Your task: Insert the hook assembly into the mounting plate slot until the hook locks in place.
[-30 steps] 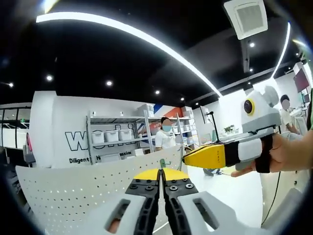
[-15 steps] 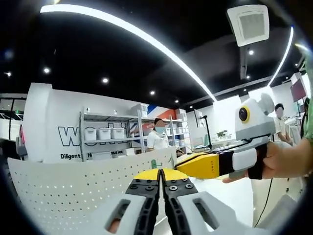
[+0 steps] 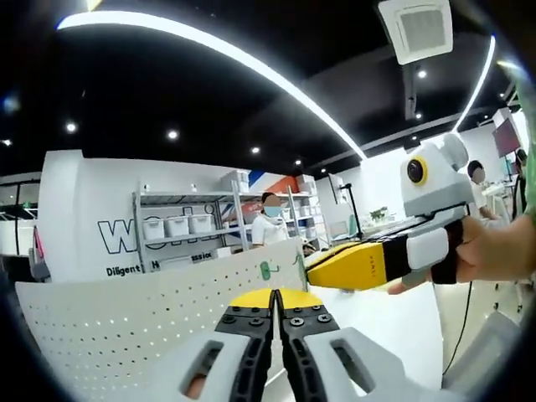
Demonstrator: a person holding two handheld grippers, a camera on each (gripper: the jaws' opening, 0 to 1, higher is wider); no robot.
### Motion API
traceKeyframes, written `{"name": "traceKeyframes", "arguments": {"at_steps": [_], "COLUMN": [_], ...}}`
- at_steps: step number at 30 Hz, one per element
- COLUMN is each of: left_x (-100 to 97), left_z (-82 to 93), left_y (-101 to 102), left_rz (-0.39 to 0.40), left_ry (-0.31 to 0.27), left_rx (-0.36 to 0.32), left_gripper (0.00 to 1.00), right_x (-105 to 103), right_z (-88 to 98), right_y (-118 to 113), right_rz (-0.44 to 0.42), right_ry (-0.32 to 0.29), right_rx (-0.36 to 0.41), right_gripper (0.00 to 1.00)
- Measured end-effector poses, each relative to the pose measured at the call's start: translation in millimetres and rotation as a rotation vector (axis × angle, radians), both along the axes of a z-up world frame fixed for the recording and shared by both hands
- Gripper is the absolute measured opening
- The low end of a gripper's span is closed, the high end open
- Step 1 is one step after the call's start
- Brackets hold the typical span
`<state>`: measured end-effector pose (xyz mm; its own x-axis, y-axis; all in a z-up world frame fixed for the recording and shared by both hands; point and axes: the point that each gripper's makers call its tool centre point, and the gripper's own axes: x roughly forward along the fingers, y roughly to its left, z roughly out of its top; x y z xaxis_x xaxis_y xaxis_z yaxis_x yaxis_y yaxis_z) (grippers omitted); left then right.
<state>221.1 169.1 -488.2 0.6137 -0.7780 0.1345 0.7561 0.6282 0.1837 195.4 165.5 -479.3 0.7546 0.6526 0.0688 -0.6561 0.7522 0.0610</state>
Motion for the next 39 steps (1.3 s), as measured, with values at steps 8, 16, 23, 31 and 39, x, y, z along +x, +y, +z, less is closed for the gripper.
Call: {"name": "traceKeyframes", "arguments": {"at_steps": [8,16,23,31,39], "left_x": [-3.8,-7.8,-3.6,-5.4,3.4], "left_z": [-0.7,-5.5,-0.8,-1.9,0.0], "left_y": [-3.6,-12.1,-7.7,-6.8,5.0], "left_rz": [-0.067,-0.073,-0.059,-0.048,-0.004], "left_ry": [0.037,0.012,-0.004,-0.030,-0.007], "left_rx": [-0.029,0.017,0.014,0.052,0.024], "left_gripper": [0.02,0.02,0.02,0.02,0.02], "right_x": [2.4,2.1,1.9,0.4,-3.1], "right_z": [1.8,0.0,2.0,1.5,4.2], "right_y": [-3.7,0.3,-0.2,1.6,0.0], "right_rz": [0.004,0.015,0.015,0.012,0.017], "right_ry": [0.011,0.011,0.001,-0.012,-0.024], "right_rx": [0.033,0.028,0.030,0.024,0.024], "right_gripper": [0.01,0.01,0.01,0.01,0.01]}}
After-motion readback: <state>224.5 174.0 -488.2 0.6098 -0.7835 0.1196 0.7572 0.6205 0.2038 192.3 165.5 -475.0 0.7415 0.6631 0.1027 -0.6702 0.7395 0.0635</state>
